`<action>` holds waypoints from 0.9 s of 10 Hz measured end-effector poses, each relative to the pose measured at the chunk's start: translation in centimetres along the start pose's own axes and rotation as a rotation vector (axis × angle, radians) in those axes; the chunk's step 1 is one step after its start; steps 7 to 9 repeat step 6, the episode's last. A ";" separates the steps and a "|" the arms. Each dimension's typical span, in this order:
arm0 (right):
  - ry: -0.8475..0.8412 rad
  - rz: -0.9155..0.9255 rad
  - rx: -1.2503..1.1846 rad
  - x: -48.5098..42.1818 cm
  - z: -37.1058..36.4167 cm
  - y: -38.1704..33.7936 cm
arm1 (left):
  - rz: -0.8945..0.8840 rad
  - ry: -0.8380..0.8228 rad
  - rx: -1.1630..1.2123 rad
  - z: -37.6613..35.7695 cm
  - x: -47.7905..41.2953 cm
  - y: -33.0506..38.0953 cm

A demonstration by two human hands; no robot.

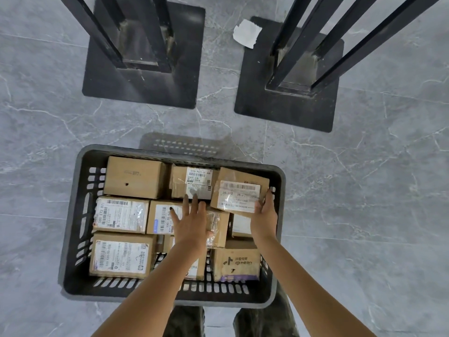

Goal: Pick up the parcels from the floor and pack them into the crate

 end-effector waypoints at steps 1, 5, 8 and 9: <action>0.023 -0.072 0.102 -1.7 -0.4 0.6 | -0.105 -0.010 0.178 0.3 -0.2 1.8; -0.180 0.190 0.870 2.1 -1.2 0.8 | -0.133 -0.083 0.240 0.7 -0.3 4.9; -0.219 0.156 0.850 3.8 -1.0 0.7 | -0.123 -0.057 0.160 1.2 0.0 4.9; -0.219 0.156 0.850 3.8 -1.0 0.7 | -0.123 -0.057 0.160 1.2 0.0 4.9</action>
Point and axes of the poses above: each hand's wrist, its own x-axis away from the middle knuckle, its own z-axis out of the back of the hand, y = z × x, the point moved 9 cm from there along -x, towards the middle knuckle, and after that the axes turned 1 degree about -z, right-handed, at the moved point
